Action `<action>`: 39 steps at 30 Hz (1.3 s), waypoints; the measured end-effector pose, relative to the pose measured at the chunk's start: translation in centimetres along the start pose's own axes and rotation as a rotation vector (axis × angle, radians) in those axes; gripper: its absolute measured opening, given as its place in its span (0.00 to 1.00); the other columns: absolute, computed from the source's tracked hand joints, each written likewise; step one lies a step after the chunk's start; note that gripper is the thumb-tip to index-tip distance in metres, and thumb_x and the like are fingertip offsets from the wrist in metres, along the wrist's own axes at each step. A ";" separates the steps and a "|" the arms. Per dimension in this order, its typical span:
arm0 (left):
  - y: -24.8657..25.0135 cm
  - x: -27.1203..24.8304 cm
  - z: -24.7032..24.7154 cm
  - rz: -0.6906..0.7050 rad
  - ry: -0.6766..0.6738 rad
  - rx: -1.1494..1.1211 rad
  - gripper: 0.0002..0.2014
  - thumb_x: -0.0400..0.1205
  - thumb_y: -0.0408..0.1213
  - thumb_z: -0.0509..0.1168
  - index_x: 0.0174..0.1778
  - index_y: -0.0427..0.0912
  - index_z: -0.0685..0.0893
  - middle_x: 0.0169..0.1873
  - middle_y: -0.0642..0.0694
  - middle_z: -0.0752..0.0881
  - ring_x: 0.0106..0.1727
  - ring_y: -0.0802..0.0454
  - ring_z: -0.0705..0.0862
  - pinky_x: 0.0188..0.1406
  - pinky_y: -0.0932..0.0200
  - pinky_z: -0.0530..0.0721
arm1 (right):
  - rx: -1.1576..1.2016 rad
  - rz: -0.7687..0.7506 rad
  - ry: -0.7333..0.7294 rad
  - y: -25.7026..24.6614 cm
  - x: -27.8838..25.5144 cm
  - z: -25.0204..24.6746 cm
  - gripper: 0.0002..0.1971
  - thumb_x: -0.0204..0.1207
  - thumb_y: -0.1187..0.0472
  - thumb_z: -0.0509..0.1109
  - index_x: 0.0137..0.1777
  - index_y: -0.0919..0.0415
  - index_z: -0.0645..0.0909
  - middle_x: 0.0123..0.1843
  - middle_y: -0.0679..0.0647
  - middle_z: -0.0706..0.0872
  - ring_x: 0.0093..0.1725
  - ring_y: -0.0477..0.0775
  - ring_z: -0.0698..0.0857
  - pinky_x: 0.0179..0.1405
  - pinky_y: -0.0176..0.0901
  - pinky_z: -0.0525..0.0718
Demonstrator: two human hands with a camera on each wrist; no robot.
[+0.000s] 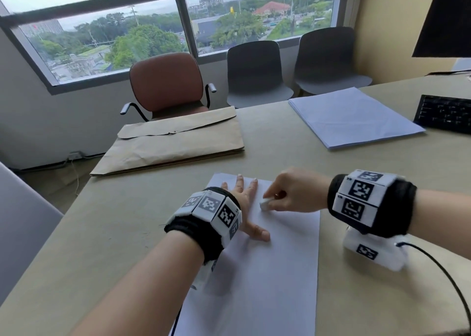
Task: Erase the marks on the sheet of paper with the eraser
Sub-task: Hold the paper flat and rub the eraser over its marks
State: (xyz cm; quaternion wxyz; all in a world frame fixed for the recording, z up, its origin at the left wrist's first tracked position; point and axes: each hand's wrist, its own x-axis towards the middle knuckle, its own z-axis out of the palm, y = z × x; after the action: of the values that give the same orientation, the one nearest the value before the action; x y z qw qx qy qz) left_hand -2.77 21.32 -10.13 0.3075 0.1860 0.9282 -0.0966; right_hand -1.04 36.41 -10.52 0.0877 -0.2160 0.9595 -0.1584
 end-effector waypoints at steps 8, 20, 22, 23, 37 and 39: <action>-0.1 0.1 0.1 0.003 -0.003 0.004 0.60 0.68 0.68 0.67 0.79 0.55 0.27 0.81 0.48 0.29 0.84 0.39 0.38 0.80 0.33 0.49 | -0.065 -0.009 0.012 0.1 0.5 0.0 0.21 0.77 0.55 0.64 0.21 0.53 0.69 0.22 0.52 0.70 0.26 0.50 0.68 0.30 0.42 0.68; 0.0 0.1 0.0 -0.010 -0.003 0.013 0.60 0.68 0.68 0.67 0.79 0.56 0.27 0.81 0.49 0.29 0.84 0.39 0.38 0.80 0.32 0.49 | -0.031 -0.033 -0.019 0.0 -0.4 0.2 0.23 0.77 0.54 0.65 0.20 0.55 0.64 0.21 0.53 0.63 0.27 0.52 0.64 0.30 0.42 0.66; 0.0 0.1 0.1 -0.007 -0.003 0.009 0.60 0.68 0.68 0.67 0.79 0.56 0.27 0.81 0.49 0.29 0.84 0.39 0.38 0.80 0.32 0.49 | -0.008 -0.015 -0.026 0.1 -0.5 0.2 0.22 0.76 0.54 0.66 0.21 0.56 0.67 0.21 0.53 0.63 0.25 0.52 0.64 0.28 0.41 0.64; 0.0 0.1 0.1 -0.007 -0.003 0.009 0.60 0.68 0.68 0.67 0.79 0.56 0.27 0.81 0.50 0.29 0.84 0.40 0.38 0.80 0.32 0.49 | -0.005 0.015 -0.003 0.2 -0.3 0.1 0.20 0.76 0.54 0.66 0.23 0.57 0.72 0.21 0.53 0.64 0.25 0.51 0.65 0.30 0.42 0.66; -0.1 0.4 0.1 -0.014 0.011 0.009 0.60 0.68 0.69 0.67 0.79 0.57 0.28 0.81 0.49 0.30 0.84 0.39 0.38 0.79 0.31 0.51 | -0.032 0.138 0.094 1.2 1.1 -0.6 0.12 0.76 0.54 0.65 0.43 0.59 0.88 0.37 0.55 0.86 0.39 0.54 0.79 0.43 0.48 0.80; 0.0 0.4 0.1 -0.013 0.013 0.011 0.60 0.68 0.69 0.67 0.79 0.57 0.28 0.81 0.49 0.30 0.84 0.39 0.38 0.79 0.32 0.50 | -0.055 0.132 0.108 1.3 1.5 -0.5 0.12 0.77 0.54 0.64 0.42 0.57 0.88 0.35 0.51 0.85 0.40 0.55 0.80 0.44 0.46 0.80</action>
State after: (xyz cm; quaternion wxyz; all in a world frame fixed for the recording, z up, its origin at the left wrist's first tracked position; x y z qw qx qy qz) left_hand -3.01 21.36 -10.43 0.2999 0.1820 0.9308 -0.1025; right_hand -2.96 37.03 -10.69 0.0403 -0.1457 0.9789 -0.1372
